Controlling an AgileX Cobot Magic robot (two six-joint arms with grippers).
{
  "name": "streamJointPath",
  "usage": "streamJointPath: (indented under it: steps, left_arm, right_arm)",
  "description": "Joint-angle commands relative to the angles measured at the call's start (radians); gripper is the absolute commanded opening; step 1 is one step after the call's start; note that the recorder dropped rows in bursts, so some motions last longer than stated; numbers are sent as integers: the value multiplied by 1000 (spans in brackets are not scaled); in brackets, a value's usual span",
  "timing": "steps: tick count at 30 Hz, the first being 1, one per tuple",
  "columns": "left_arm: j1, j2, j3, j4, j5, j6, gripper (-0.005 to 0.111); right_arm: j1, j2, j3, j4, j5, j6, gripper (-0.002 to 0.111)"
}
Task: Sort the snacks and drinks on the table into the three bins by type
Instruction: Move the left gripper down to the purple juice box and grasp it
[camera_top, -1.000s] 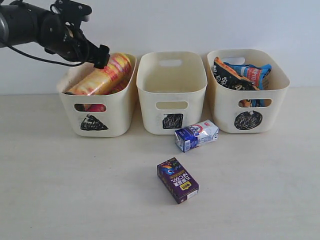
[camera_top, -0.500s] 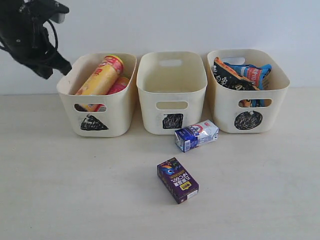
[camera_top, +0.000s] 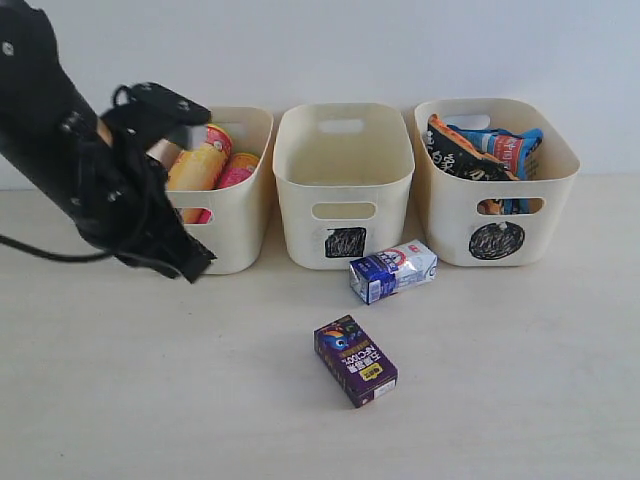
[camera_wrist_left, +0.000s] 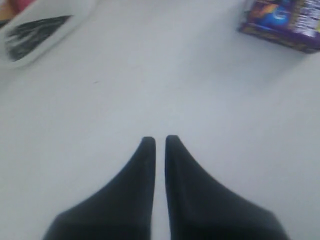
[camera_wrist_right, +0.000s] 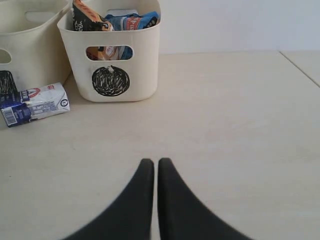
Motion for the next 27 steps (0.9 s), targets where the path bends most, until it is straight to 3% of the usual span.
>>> streamJointPath:
  steps: [1, 3, 4, 8, 11, 18, 27]
  left_arm:
    - [-93, 16, 30, -253, -59, 312, 11]
    - [-117, 38, 30, -424, -60, 488, 28]
    - [-128, 53, 30, -494, -61, 570, 42]
    - [-166, 117, 30, -559, -127, 700, 109]
    - [-181, 172, 18, -535, -208, 697, 108]
    - [-181, 330, -96, -526, -199, 606, 108]
    - [-186, 474, -215, -340, -210, 482, 108]
  right_arm:
    - [-1, -5, 5, -4, -4, 4, 0]
    - [-1, -5, 5, -4, -4, 4, 0]
    - [-1, -5, 5, -4, -4, 4, 0]
    - [-1, -5, 5, -4, -4, 1, 0]
    - [-1, -5, 5, -4, -4, 4, 0]
    - [-1, -5, 5, -4, -4, 4, 0]
    - [-1, -5, 5, -4, -4, 4, 0]
